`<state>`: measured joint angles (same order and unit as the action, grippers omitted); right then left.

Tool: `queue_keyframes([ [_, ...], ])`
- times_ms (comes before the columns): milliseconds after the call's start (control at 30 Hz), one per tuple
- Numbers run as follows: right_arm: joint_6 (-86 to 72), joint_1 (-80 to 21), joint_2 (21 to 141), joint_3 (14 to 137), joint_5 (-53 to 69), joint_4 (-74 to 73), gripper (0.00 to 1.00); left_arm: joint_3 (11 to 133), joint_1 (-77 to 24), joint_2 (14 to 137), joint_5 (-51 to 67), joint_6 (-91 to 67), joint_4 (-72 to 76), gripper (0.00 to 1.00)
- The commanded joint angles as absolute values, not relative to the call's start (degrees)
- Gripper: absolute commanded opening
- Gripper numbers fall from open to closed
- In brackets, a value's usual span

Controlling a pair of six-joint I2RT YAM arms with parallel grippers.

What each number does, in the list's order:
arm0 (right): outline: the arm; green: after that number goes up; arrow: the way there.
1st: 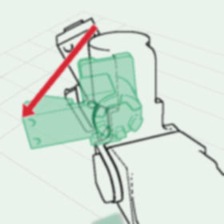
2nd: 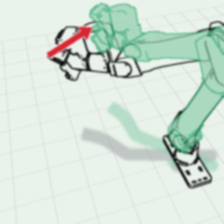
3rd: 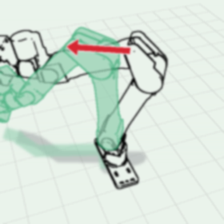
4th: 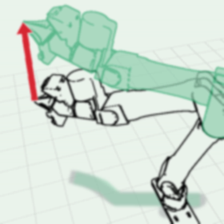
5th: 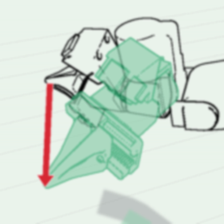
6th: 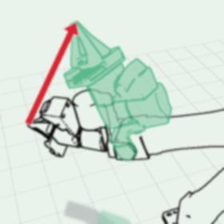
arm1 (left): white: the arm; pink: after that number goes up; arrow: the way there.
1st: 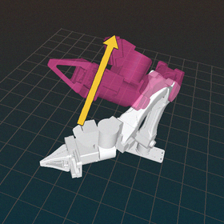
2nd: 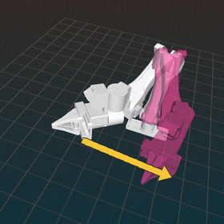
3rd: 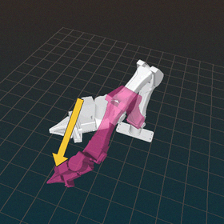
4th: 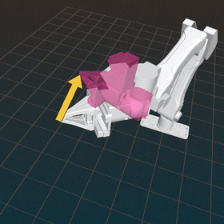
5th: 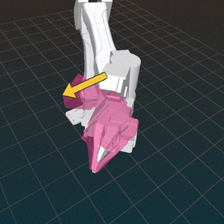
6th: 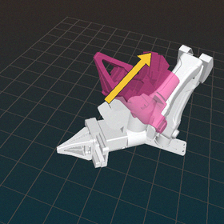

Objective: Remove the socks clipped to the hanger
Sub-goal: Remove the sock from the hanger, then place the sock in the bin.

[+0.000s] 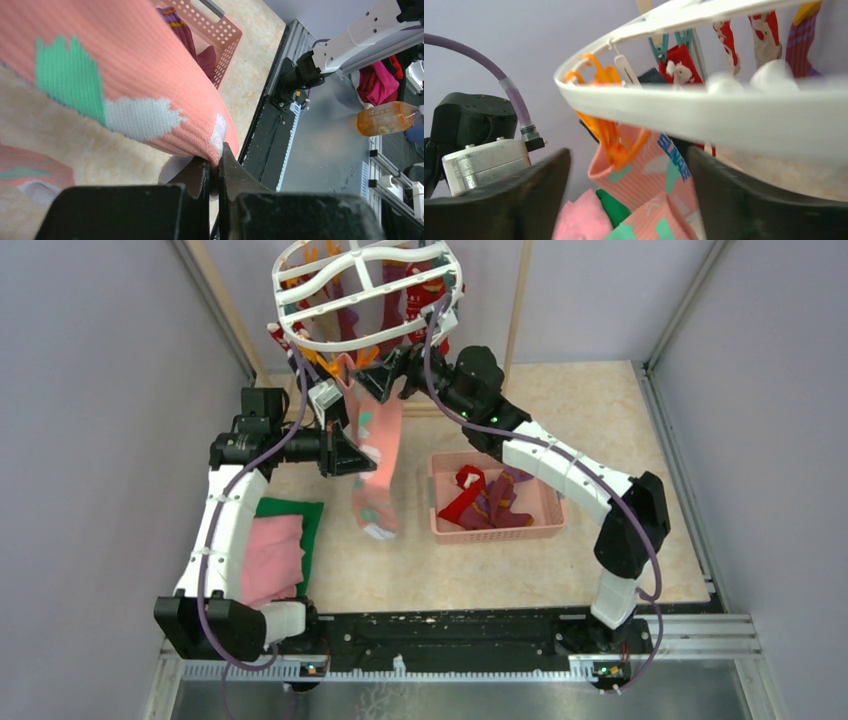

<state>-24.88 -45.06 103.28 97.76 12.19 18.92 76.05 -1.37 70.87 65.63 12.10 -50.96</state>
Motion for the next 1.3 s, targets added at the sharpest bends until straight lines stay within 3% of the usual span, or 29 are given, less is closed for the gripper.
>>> queue_keyframes([
  [0, -24.8, -44.7, 97.0, 92.4, 13.2, 18.9, 0.99, 74.6, -2.4, 69.4, 67.0, 14.6, -49.6, 0.00],
  [233, -25.0, -45.0, 84.8, 73.1, 15.8, 23.7, 0.99, 74.5, -2.8, 69.0, 68.5, 15.8, -50.4, 0.00],
  [400, -22.7, -46.4, 78.1, 58.8, 27.4, 31.4, 0.99, 74.9, -3.1, 69.2, 68.6, 15.9, -50.4, 0.00],
  [800, -16.5, -52.6, 81.7, 57.2, 32.4, 33.0, 0.98, 75.6, -4.5, 68.4, 68.8, 14.4, -50.1, 0.02],
  [967, -18.0, -52.9, 84.9, 58.5, 32.5, 34.1, 0.77, 76.3, -5.0, 68.8, 69.3, 14.9, -51.2, 0.09],
  [1067, -18.3, -52.9, 85.7, 59.0, 31.3, 34.2, 0.40, 76.9, -5.0, 69.1, 70.1, 14.8, -51.8, 0.15],
  [1100, -18.1, -52.9, 85.7, 59.4, 30.8, 33.5, 0.15, 77.1, -5.1, 69.2, 70.6, 14.9, -52.2, 0.19],
  [1133, -17.9, -52.9, 85.5, 59.6, 29.7, 32.6, 0.00, 77.3, -5.1, 69.3, 70.8, 15.1, -52.6, 0.23],
  [1167, -17.5, -52.8, 85.0, 59.5, 28.4, 31.4, 0.00, 77.5, -5.1, 69.4, 70.9, 15.3, -53.0, 0.30],
  [1267, -17.0, -52.5, 81.5, 58.1, 23.7, 28.6, 0.00, 78.2, -5.1, 69.7, 70.4, 16.7, -54.8, 0.71],
])
